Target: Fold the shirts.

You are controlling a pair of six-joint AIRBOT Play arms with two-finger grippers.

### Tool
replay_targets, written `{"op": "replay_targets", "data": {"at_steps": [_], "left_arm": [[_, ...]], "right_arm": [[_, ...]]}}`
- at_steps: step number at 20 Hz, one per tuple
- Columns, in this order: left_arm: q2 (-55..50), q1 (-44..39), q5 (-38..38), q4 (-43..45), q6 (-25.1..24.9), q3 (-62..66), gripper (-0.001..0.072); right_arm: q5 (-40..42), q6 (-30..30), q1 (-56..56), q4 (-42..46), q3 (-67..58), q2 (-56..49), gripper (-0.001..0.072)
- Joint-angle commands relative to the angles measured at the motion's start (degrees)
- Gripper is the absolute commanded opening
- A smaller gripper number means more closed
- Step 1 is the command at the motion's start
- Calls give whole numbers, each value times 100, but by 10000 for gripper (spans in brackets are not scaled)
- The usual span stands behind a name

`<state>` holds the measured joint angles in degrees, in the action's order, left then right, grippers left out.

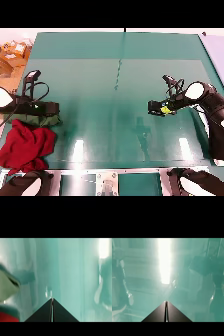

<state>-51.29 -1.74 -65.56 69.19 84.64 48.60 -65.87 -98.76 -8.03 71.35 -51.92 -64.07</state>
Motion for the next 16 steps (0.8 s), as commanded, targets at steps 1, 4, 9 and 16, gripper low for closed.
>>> {"op": "replay_targets", "data": {"at_steps": [1,4,9,16], "left_arm": [[4,-2,372,-136,2,-2,22],[4,-2,715,-184,-101,-2,22],[4,72,1058,3051,431,-15,720],[-509,938,1246,3106,568,-907,720]], "right_arm": [[125,0,-9,0,4,2,12],[131,0,-7,-2,7,2,12],[138,0,-7,0,7,2,12],[608,2,-7,-4,7,2,12]]}}
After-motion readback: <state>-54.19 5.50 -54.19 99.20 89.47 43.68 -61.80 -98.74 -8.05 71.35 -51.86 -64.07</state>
